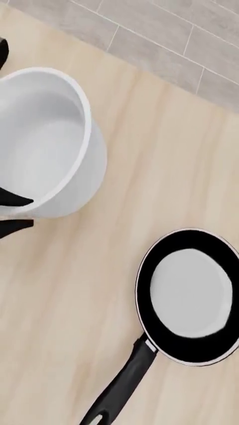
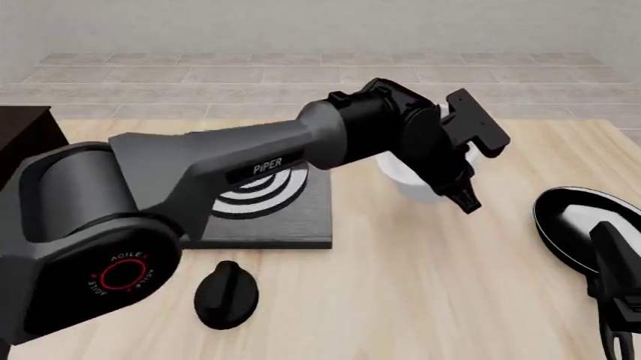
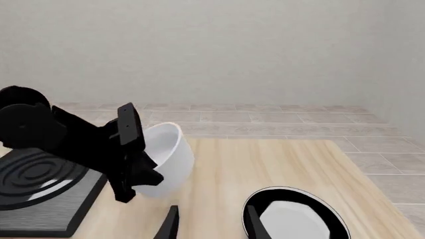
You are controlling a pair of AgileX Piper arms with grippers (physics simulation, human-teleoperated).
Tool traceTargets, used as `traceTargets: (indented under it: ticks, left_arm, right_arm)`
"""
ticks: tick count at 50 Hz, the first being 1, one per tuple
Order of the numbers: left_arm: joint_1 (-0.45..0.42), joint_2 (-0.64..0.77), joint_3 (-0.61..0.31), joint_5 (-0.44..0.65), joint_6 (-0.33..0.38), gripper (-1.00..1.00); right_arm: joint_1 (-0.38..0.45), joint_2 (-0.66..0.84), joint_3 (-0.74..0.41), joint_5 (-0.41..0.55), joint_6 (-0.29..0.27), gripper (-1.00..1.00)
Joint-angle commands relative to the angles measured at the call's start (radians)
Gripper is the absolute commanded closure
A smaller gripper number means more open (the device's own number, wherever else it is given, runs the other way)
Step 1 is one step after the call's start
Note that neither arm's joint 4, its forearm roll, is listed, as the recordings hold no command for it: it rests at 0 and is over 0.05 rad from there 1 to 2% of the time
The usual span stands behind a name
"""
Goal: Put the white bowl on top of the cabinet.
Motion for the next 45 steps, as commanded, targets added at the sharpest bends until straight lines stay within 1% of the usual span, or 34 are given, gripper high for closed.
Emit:
traceTargets:
  ticks: [1, 6, 9, 12, 14, 15, 19, 20, 26, 29, 30, 38, 45]
  left_arm:
    - [0.014, -0.115, 0.04, -0.021, 0.012, 1.0]
    - [0.025, -0.152, 0.042, -0.008, 0.015, 1.0]
    - [0.034, -0.179, 0.063, -0.009, 0.029, 1.0]
    - [0.036, -0.208, 0.066, 0.007, 0.022, 1.0]
    - [0.03, -0.238, 0.096, 0.015, 0.026, 1.0]
    - [0.03, -0.238, 0.097, 0.015, 0.026, 1.0]
    - [0.066, -0.272, 0.09, 0.036, 0.028, 1.0]
    - [0.088, -0.275, 0.088, 0.034, 0.027, 1.0]
    - [0.114, -0.307, 0.084, 0.054, 0.014, 1.0]
    - [0.13, -0.339, 0.113, 0.051, 0.015, 1.0]
    - [0.149, -0.355, 0.133, 0.039, 0.011, 1.0]
    - [0.166, -0.423, 0.231, 0.0, -0.013, 1.0]
    - [0.207, -0.475, 0.267, -0.002, -0.023, 1.0]
  right_arm:
    - [0.0, 0.0, 0.0, 0.0, 0.0, -1.0]
    - [0.0, 0.0, 0.0, 0.0, 0.0, -1.0]
    - [0.0, 0.0, 0.0, 0.0, 0.0, -1.0]
    - [0.0, 0.0, 0.0, 0.0, 0.0, -1.0]
    - [0.0, 0.0, 0.0, 0.0, 0.0, -1.0]
    - [0.0, 0.0, 0.0, 0.0, 0.0, -1.0]
    - [0.0, 0.0, 0.0, 0.0, 0.0, -1.0]
    - [0.0, 0.0, 0.0, 0.0, 0.0, -1.0]
    - [0.0, 0.0, 0.0, 0.0, 0.0, -1.0]
    - [0.0, 0.0, 0.0, 0.0, 0.0, -1.0]
    - [0.0, 0.0, 0.0, 0.0, 0.0, -1.0]
    - [0.0, 0.0, 0.0, 0.0, 0.0, -1.0]
    - [0.0, 0.0, 0.0, 0.0, 0.0, -1.0]
